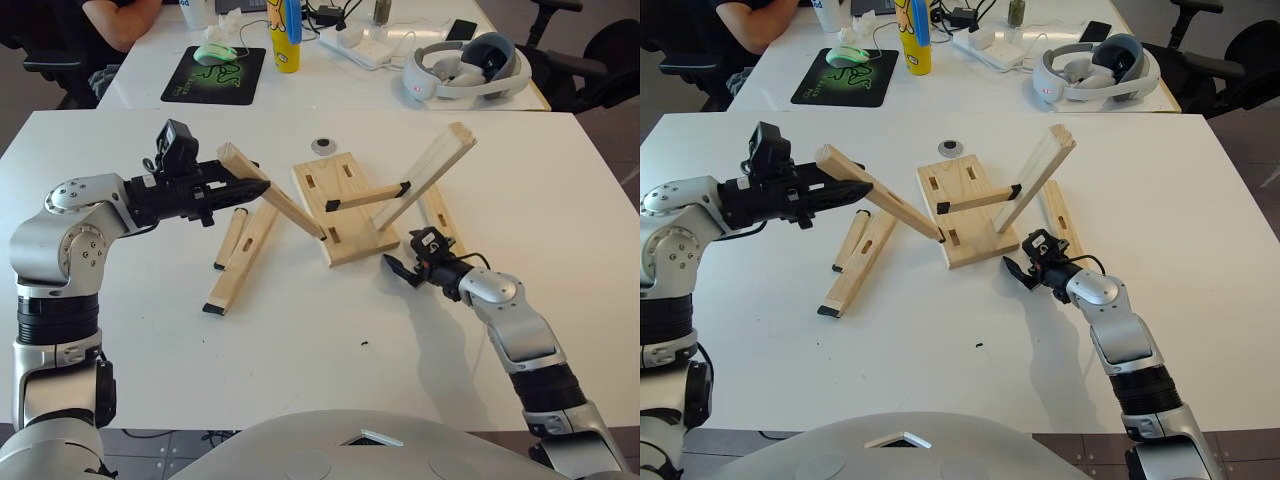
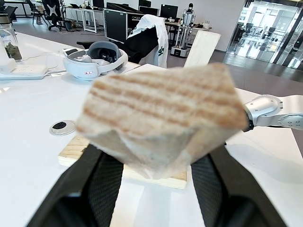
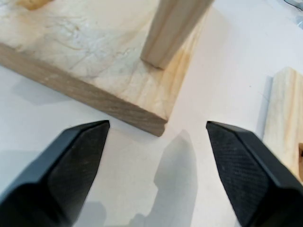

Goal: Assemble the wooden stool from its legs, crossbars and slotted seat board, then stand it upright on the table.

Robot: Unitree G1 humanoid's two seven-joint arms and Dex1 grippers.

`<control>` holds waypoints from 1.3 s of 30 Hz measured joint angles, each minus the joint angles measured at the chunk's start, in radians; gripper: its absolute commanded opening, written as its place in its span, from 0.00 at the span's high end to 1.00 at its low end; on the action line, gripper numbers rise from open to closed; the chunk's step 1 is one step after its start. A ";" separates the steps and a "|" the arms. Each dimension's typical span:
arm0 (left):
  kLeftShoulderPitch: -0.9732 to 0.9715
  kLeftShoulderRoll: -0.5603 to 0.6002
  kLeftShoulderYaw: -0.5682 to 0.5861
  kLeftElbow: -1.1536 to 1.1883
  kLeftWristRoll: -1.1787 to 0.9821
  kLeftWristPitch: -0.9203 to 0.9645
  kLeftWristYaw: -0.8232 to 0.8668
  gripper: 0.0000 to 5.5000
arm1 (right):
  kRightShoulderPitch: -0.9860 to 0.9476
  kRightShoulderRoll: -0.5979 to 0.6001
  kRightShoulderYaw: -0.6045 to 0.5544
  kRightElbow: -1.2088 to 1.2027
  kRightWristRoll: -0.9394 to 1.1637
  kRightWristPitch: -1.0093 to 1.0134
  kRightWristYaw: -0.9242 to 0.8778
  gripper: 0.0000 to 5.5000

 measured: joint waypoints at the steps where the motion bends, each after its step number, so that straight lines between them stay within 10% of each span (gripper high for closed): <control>1: 0.000 0.000 0.001 -0.002 -0.007 0.005 0.000 0.63 | 0.000 0.001 0.000 0.000 0.000 0.000 0.000 0.31; 11: -0.045 0.016 0.010 -0.006 -0.035 0.012 0.007 0.63 | 0.004 0.003 0.000 -0.002 0.003 -0.005 0.012 0.31; 26: -0.013 0.016 0.002 -0.061 -0.036 0.012 0.044 0.63 | 0.149 0.035 -0.217 -0.298 0.340 0.170 0.121 0.70; 39: -0.016 0.013 -0.040 -0.041 -0.033 -0.001 0.042 0.63 | 0.049 0.247 -0.094 -0.060 0.270 0.037 -0.006 1.00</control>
